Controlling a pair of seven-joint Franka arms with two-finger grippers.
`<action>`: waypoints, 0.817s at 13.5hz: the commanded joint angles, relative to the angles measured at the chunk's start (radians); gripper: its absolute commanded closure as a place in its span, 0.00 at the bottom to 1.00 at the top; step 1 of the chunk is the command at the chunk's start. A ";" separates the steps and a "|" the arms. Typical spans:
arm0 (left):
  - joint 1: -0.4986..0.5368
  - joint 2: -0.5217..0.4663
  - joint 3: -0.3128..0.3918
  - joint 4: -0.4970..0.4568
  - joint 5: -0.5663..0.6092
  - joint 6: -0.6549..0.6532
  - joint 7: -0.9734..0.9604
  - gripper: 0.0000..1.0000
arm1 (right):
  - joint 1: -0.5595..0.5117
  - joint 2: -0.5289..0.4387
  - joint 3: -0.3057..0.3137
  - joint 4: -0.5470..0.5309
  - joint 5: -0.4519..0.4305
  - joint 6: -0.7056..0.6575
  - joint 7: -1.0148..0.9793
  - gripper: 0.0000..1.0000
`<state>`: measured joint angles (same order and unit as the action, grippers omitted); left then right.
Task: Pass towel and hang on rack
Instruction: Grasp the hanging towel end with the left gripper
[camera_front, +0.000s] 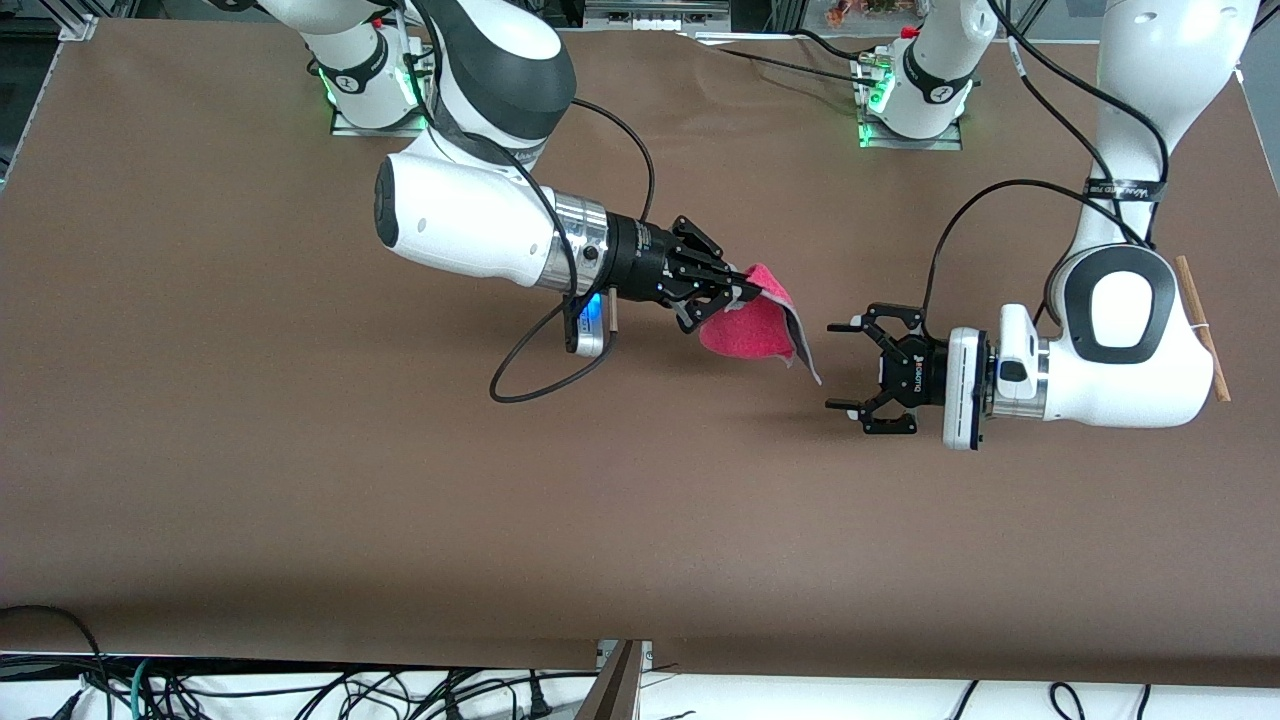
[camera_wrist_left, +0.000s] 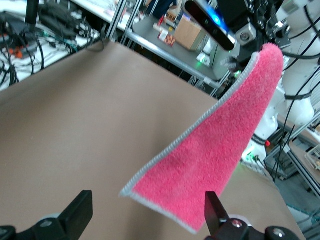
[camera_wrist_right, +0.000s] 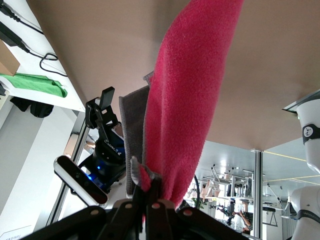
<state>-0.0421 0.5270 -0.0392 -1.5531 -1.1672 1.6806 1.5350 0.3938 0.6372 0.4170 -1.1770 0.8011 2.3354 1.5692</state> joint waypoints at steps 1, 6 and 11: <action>-0.009 -0.012 0.001 -0.044 -0.061 0.010 0.112 0.09 | 0.002 0.001 0.003 0.007 0.007 0.010 0.005 1.00; -0.031 -0.012 -0.001 -0.064 -0.066 0.008 0.189 0.58 | 0.002 0.001 0.002 0.007 0.006 0.010 0.006 1.00; -0.025 -0.013 -0.001 -0.064 -0.065 0.001 0.189 1.00 | 0.002 0.001 0.002 0.007 0.004 0.010 0.006 1.00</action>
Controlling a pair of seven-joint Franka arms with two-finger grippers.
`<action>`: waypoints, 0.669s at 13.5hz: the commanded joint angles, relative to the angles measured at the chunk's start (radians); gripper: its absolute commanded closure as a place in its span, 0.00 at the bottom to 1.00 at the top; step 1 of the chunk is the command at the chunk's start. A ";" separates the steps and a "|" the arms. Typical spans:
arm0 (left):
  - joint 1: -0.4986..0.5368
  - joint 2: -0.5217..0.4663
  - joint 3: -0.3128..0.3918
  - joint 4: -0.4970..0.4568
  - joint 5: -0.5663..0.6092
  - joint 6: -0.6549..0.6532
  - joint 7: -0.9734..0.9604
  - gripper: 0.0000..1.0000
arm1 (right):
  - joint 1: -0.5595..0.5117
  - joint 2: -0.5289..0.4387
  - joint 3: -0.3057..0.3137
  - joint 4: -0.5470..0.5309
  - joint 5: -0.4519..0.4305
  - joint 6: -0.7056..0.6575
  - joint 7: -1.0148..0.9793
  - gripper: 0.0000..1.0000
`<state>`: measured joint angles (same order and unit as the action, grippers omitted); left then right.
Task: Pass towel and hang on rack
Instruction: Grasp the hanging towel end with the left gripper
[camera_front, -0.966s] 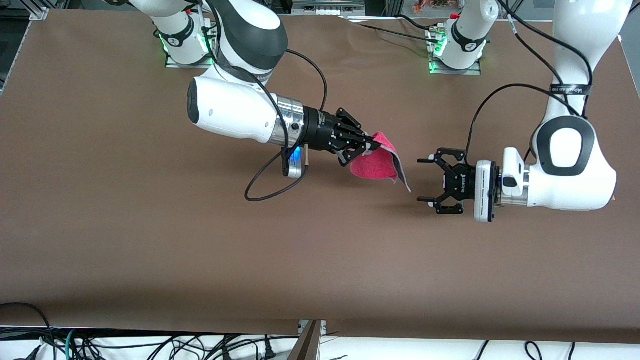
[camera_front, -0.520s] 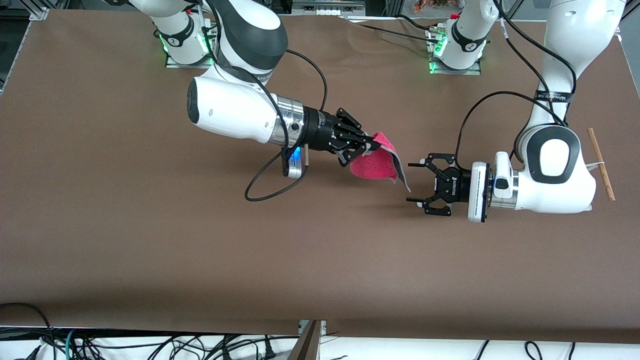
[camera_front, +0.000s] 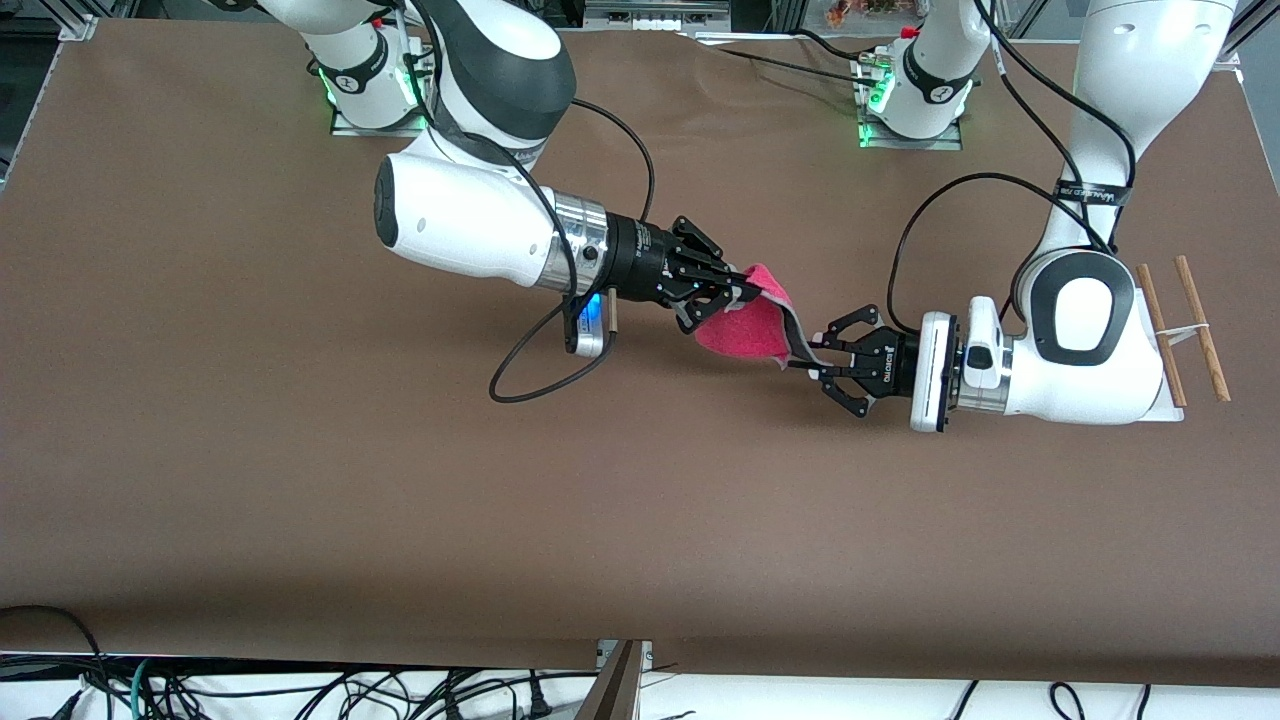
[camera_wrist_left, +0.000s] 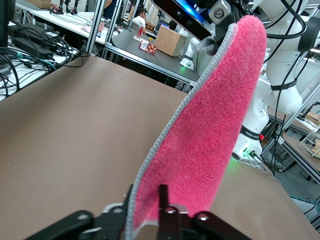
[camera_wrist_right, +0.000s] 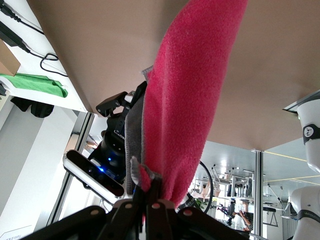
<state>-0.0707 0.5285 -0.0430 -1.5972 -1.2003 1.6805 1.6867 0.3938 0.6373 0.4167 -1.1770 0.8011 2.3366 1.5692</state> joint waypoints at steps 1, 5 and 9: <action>0.006 -0.016 0.003 -0.020 -0.031 -0.002 0.037 1.00 | 0.002 0.001 0.002 0.007 0.004 0.009 0.006 1.00; 0.008 -0.018 0.003 -0.020 -0.031 -0.004 0.039 1.00 | 0.000 0.001 0.002 0.007 0.004 0.009 0.006 1.00; 0.008 -0.018 0.003 -0.020 -0.031 -0.004 0.039 1.00 | -0.019 -0.002 -0.004 0.007 0.004 -0.003 0.000 0.25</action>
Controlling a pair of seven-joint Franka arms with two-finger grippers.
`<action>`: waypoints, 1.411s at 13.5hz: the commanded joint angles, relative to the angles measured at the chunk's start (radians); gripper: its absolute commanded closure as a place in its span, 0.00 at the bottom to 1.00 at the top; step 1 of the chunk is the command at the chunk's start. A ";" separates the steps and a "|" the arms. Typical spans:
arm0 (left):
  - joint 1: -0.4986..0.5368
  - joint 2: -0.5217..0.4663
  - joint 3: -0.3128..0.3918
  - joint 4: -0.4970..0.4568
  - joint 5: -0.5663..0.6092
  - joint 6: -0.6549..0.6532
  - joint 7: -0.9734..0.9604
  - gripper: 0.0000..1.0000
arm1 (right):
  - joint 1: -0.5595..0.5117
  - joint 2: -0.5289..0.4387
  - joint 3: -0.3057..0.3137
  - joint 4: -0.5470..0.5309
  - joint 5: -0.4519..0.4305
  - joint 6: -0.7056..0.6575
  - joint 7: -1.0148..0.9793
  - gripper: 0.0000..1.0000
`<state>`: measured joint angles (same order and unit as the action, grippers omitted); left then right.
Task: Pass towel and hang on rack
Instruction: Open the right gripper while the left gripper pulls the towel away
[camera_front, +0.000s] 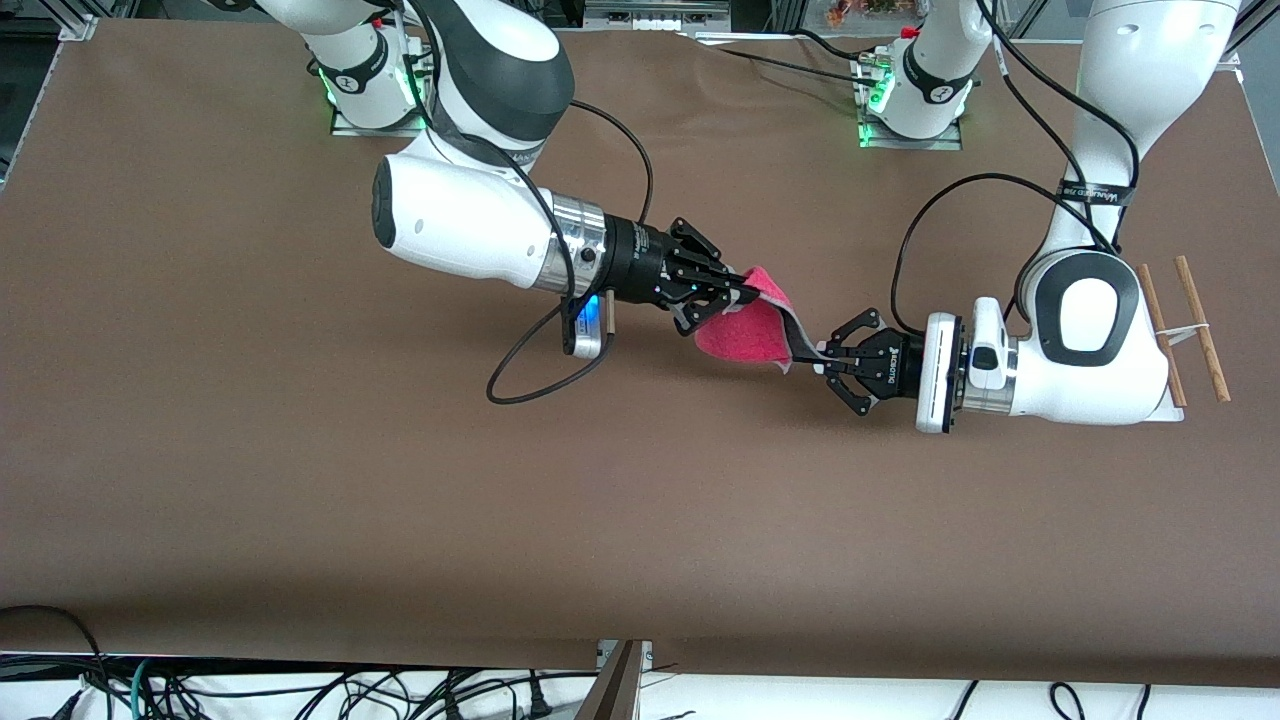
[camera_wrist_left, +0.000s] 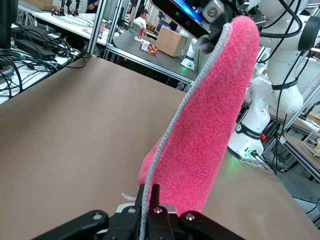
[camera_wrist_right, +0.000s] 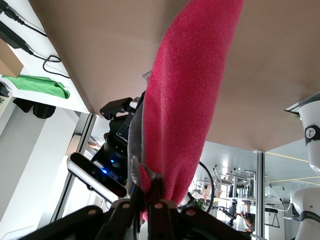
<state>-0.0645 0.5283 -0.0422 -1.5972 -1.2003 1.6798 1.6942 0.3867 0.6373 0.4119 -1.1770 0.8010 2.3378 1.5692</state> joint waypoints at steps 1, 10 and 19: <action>0.002 -0.017 0.002 -0.020 -0.031 -0.003 0.030 1.00 | -0.026 -0.010 -0.002 0.007 0.004 -0.020 0.003 0.14; 0.044 -0.021 0.018 0.002 0.132 -0.020 0.019 1.00 | -0.290 -0.076 -0.004 0.016 -0.020 -0.371 -0.104 0.01; 0.314 -0.019 0.018 0.207 0.683 -0.267 0.018 1.00 | -0.500 -0.122 -0.028 0.013 -0.187 -0.802 -0.535 0.01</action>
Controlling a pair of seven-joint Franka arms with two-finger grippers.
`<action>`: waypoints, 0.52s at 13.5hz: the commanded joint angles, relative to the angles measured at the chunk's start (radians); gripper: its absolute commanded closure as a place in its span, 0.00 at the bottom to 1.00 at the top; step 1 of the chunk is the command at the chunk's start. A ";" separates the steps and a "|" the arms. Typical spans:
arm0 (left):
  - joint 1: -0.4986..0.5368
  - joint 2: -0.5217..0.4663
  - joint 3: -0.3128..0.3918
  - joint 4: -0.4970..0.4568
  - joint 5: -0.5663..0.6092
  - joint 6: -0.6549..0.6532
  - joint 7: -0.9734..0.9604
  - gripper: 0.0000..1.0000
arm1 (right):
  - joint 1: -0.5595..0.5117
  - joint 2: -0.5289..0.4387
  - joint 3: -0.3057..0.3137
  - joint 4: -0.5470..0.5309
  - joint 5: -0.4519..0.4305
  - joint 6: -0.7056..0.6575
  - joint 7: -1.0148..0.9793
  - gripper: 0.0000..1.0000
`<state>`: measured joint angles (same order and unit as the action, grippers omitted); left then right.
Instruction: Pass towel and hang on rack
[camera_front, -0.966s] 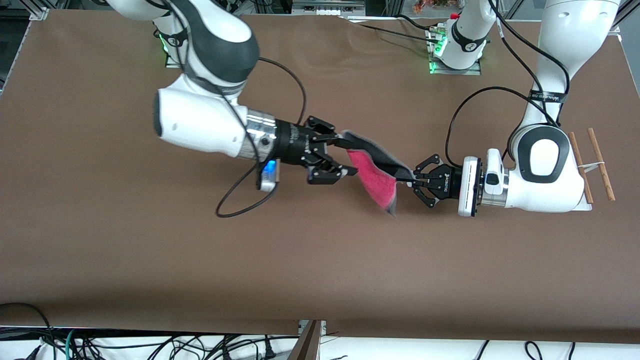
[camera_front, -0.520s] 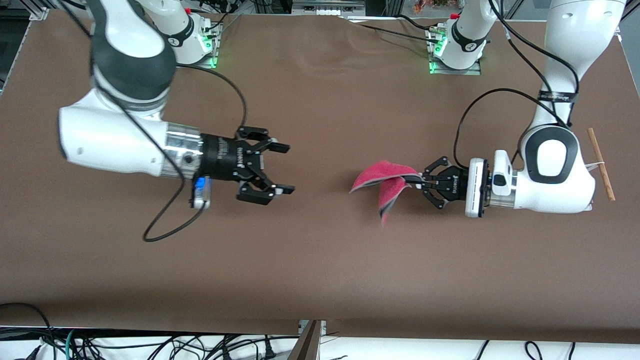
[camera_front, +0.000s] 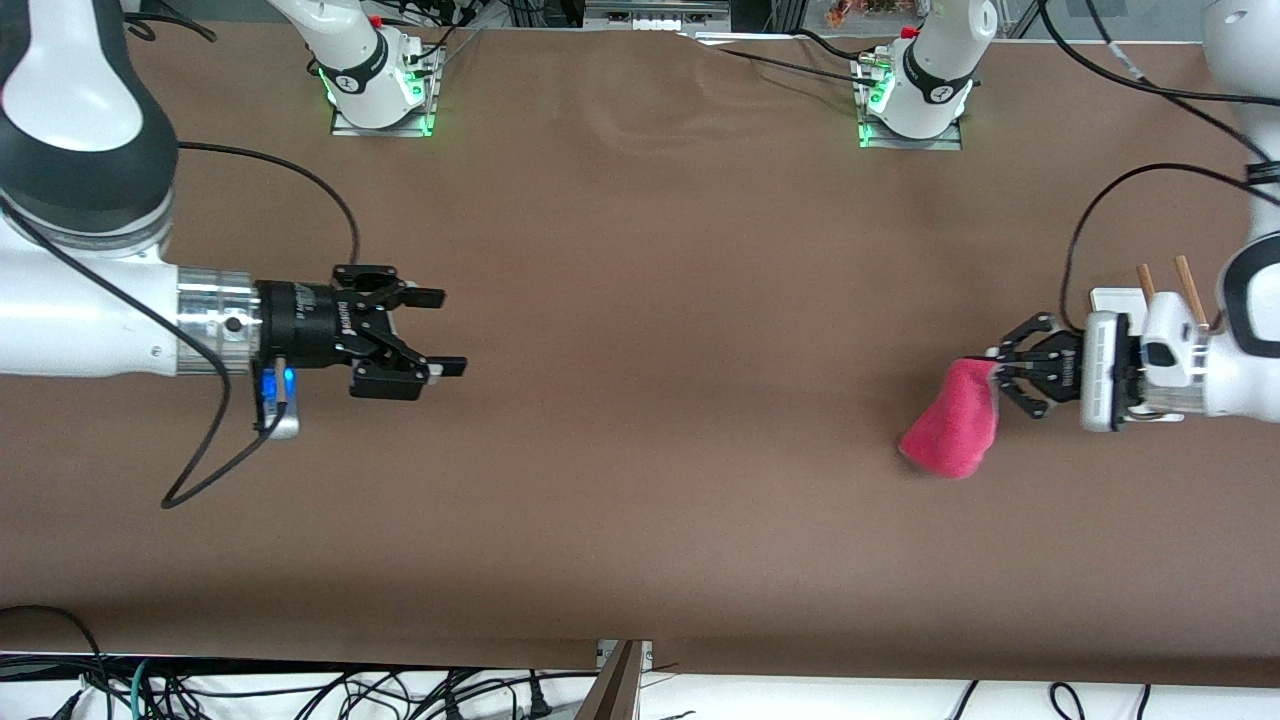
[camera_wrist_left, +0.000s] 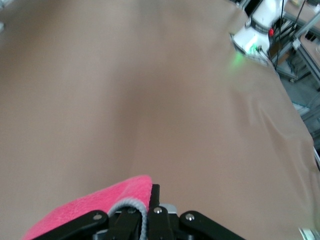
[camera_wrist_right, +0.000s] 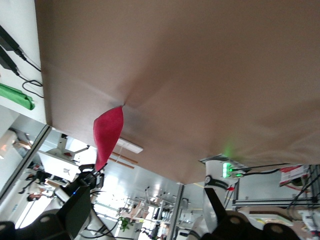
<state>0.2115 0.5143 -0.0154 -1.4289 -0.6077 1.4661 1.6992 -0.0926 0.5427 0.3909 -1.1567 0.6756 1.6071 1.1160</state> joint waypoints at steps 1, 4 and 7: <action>0.069 -0.005 -0.009 0.073 0.141 -0.084 0.011 1.00 | -0.027 -0.049 -0.036 -0.012 -0.085 -0.116 -0.158 0.01; 0.156 -0.005 -0.008 0.166 0.299 -0.135 0.010 1.00 | -0.027 -0.122 -0.138 -0.072 -0.149 -0.190 -0.394 0.01; 0.262 0.010 0.012 0.170 0.332 -0.124 0.005 1.00 | -0.027 -0.214 -0.152 -0.155 -0.308 -0.190 -0.565 0.01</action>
<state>0.4170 0.5076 -0.0044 -1.2797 -0.2995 1.3549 1.6979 -0.1194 0.4273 0.2427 -1.2119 0.4407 1.4090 0.6414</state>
